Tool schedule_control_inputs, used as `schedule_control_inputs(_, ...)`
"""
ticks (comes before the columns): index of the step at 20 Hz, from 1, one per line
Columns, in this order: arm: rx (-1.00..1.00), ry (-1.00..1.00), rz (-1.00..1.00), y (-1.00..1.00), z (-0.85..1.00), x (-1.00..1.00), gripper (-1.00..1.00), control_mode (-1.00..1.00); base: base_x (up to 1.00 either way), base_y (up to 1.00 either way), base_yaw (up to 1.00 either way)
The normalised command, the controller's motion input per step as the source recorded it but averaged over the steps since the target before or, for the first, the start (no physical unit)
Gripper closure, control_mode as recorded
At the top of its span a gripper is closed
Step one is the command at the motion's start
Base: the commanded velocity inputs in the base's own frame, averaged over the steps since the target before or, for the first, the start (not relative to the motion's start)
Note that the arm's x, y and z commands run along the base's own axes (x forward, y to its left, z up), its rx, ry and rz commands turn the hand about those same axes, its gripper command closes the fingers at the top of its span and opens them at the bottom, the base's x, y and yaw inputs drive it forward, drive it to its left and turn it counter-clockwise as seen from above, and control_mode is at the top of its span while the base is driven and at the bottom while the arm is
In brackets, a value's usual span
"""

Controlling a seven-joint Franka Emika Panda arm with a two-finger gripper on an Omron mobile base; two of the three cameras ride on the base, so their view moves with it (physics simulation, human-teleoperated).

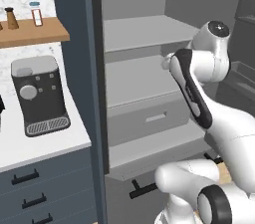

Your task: Place one lime and one chicken drumstick in each tupperware on the nearby counter, to pack two identical lunches.

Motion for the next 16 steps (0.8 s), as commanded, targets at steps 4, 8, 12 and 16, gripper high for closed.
schedule_control_inputs(4, -0.07, 0.12, 0.02, 0.00, -0.81, -1.00, 1.00, -1.00, 0.00, 0.00, 0.00)
schedule_control_inputs(8, 0.00, 0.00, 0.00, 0.00, 0.00, 0.00, 1.00, 1.00, -1.00, 0.00, 0.03)
schedule_control_inputs(12, 0.00, 0.00, 0.00, 0.00, 0.00, 0.00, 1.00, 1.00, -1.00, 0.07, 0.05)
schedule_control_inputs(16, 0.00, 0.00, 0.00, 0.00, 0.00, 0.00, 1.00, 1.00, -0.70, 0.86, 0.11)
